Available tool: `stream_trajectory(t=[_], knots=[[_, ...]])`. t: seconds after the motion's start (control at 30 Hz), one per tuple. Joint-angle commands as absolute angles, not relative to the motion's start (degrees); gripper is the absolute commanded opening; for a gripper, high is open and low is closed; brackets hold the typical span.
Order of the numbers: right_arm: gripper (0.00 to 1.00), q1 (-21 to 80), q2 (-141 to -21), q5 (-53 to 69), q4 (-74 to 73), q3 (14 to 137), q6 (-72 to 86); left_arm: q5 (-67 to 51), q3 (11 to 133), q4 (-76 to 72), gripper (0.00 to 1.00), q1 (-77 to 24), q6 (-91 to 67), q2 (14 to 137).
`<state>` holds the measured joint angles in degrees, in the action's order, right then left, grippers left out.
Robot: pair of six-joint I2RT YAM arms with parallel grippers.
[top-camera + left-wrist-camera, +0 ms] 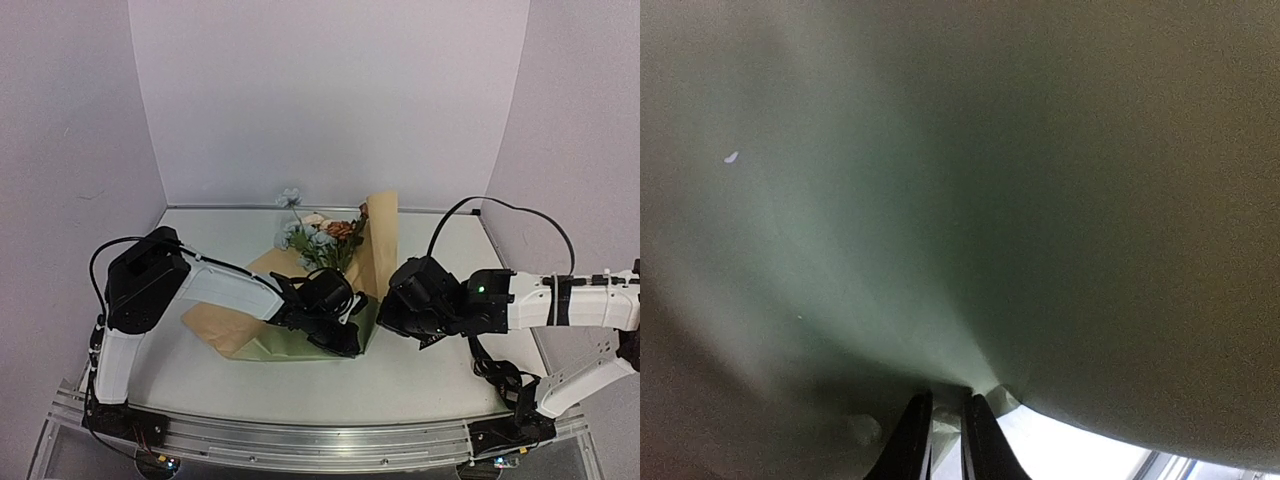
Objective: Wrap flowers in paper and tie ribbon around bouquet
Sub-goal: Fold the one-fourth-folded wrapping paper at the center of the board.
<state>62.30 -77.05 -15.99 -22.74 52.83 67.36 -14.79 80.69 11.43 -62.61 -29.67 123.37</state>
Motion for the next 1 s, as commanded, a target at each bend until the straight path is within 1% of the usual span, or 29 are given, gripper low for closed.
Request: stream_trajectory(t=[0.0,0.1,0.2,0.5,0.77,0.87,0.97], knots=[[0.0,62.2,-75.0,-20.4,-23.1,54.1,70.1,-6.9,81.3,18.8,0.14,-63.7,-30.8,128.2],[0.0,62.3,-74.3,-20.8,-23.2,53.9,70.1,-6.8,81.3,19.1,0.14,-64.1,-31.2,128.5],[0.0,62.2,-74.2,-20.3,-23.5,53.6,69.0,-7.0,80.7,18.7,0.15,-64.1,-31.3,126.3],[0.0,62.0,-73.1,-13.6,-29.3,53.0,63.5,-8.5,76.3,13.7,0.26,-62.9,-29.1,114.9],[0.0,61.7,-71.7,-16.9,-38.6,53.1,60.3,-11.0,74.7,12.5,0.3,-60.9,-29.5,110.6],[0.0,60.6,-70.9,-17.6,-40.5,52.2,59.6,-12.3,72.3,13.4,0.3,-59.3,-30.8,108.0],[0.0,59.3,-70.4,-18.3,-42.5,51.8,58.0,-13.7,67.5,14.4,0.28,-57.6,-32.3,104.0]])
